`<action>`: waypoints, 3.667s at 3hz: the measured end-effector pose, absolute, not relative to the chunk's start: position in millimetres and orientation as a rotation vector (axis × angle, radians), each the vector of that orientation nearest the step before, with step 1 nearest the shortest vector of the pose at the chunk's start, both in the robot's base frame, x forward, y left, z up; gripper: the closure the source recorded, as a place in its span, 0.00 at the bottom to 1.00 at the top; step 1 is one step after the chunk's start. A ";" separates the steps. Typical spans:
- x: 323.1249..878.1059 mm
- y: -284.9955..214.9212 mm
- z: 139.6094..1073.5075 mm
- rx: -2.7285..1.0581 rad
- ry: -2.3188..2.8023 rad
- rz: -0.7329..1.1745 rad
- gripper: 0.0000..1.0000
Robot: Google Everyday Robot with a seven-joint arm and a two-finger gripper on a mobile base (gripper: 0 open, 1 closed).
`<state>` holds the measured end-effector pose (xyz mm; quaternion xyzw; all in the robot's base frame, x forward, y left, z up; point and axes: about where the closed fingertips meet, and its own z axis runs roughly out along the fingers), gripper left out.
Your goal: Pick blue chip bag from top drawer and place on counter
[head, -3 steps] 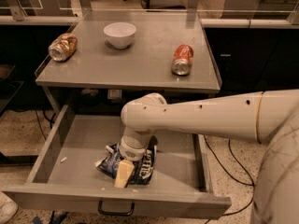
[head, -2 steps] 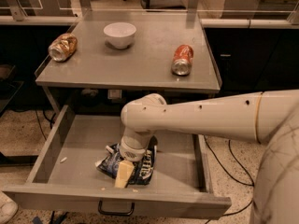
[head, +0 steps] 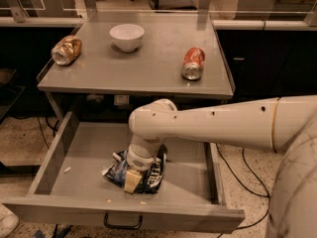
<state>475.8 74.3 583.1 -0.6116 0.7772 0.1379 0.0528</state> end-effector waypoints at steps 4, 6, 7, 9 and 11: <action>475.8 74.3 591.8 -1.860 2.363 0.419 1.00; 478.1 73.0 614.1 -1.834 2.408 0.377 1.00; 483.2 68.8 647.6 -1.800 2.469 0.291 1.00; 487.4 65.7 669.6 -1.749 2.476 0.268 1.00; 489.1 42.1 750.9 -1.663 2.383 0.170 1.00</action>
Offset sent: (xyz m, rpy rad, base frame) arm 0.0000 0.0000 0.0000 0.0000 0.0000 0.0000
